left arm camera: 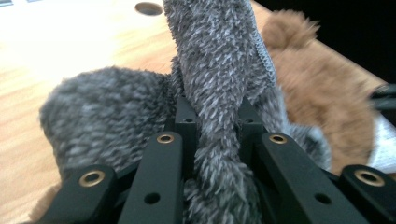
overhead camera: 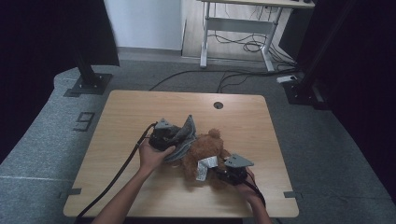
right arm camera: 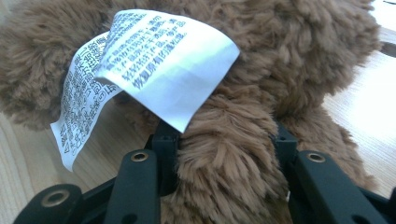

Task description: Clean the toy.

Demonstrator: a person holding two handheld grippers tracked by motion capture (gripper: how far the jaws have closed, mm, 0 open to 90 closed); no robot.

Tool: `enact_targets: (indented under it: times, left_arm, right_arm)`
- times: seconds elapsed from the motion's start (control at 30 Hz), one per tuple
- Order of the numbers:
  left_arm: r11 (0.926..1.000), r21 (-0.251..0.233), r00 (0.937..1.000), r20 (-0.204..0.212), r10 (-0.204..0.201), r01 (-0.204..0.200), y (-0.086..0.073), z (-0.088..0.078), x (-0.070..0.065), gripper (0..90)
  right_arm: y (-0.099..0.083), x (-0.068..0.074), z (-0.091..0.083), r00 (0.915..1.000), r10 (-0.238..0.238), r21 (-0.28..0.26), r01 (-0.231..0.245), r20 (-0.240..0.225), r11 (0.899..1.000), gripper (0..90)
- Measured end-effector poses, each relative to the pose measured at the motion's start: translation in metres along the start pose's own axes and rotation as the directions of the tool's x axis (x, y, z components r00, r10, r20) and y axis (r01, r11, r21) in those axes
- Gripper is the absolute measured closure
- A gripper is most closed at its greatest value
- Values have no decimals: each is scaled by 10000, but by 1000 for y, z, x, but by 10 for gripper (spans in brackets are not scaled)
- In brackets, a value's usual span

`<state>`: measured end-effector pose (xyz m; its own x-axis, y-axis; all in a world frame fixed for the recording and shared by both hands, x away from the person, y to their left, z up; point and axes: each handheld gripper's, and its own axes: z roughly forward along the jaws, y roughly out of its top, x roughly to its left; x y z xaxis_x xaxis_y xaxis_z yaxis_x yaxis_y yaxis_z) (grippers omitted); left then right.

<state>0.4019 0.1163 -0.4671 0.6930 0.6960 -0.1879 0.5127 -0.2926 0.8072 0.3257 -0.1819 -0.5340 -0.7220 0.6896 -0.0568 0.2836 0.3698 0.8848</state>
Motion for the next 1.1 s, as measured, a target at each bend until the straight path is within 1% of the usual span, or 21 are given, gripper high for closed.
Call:
enact_targets:
  times: [0.03,0.1,0.13,0.23,0.3,0.33,0.43,0.5,0.53,0.57,0.6,0.67,0.73,0.8,0.83,0.9,0.97,1.0,1.03,1.07,1.1]
  left_arm:
    - [10000,-52,10000,11,13,-13,-4,0,0,774]
    - [9998,-171,9999,-59,114,-115,-10,-3,-1,777]
    - [9997,-213,9999,-60,136,-138,-12,-5,-2,778]
    - [9983,-543,9997,-79,228,-232,-22,-10,-5,786]
    - [9973,-721,9999,45,118,-114,-27,-13,-5,788]
    - [9966,-819,9998,179,43,-28,-30,-16,-5,789]
    - [9950,-1002,9989,468,-12,59,-39,-22,-7,789]
    - [9941,-1080,9983,575,13,50,-43,-26,-10,789]
    - [9936,-1132,9977,674,40,37,-46,-28,-12,789]
    - [9932,-1162,9973,736,74,12,-48,-30,-14,789]
    - [9924,-1228,9970,760,133,-39,-51,-32,-16,789]
    - [9907,-1354,9966,784,236,-128,-56,-36,-21,789]
    - [9899,-1403,9961,819,321,-203,-61,-39,-24,789]
    - [9894,-1437,9957,855,353,-228,-65,-41,-26,789]
    - [9893,-1442,9952,910,357,-223,-67,-42,-27,789]
    - [9897,-1408,9948,940,392,-257,-71,-44,-27,789]
    - [9902,-1369,9940,1009,418,-277,-75,-45,-28,789]
    - [9905,-1334,9939,993,472,-337,-77,-45,-30,789]
    - [9903,-1332,9941,947,522,-393,-78,-45,-31,789]
    - [9903,-1332,9941,947,522,-393,-78,-45,-31,789]
    - [9895,-1328,9948,761,671,-565,-80,-45,-31,789]
  right_arm:
    - [0,0,0,10000,-9,1,9,-6,10000,576]
    - [1,1,0,10000,-32,-62,32,-69,10000,538]
    - [1,0,-1,9999,26,-87,-27,-159,10000,514]
    - [3,-2,-5,9989,194,-115,-199,-416,9997,438]
    - [6,-4,-10,9985,275,-192,-285,-477,9994,397]
    - [7,-5,-13,9979,364,-271,-379,-544,9989,377]
    - [13,-11,-28,9939,825,-820,-884,-725,9927,322]
    - [17,-14,-36,9908,1114,-1201,-1202,-772,9855,322]
    - [18,-14,-38,9900,1187,-1328,-1281,-767,9828,322]
    - [21,-15,-40,9880,1275,-1456,-1392,-869,9795,321]
    - [23,-14,-41,9866,1332,-1476,-1461,-939,9782,312]
    - [25,-11,-37,9855,1346,-1260,-1472,-1030,9810,285]
    - [24,-5,-28,9847,1281,-711,-1371,-1180,9880,245]
    - [21,1,-20,9784,1332,-364,-1405,-1580,9894,218]
    - [20,4,-16,9764,1277,-176,-1327,-1742,9910,204]
    - [19,11,-10,9757,1120,136,-1114,-1886,9937,180]
    - [17,17,-4,9781,898,455,-827,-1876,9955,163]
    - [16,21,1,9828,682,675,-573,-1718,9961,169]
    - [15,23,4,9870,510,785,-394,-1524,9961,188]
    - [14,24,6,9895,424,821,-312,-1382,9961,210]
    - [12,25,8,9923,369,766,-280,-1182,9967,234]
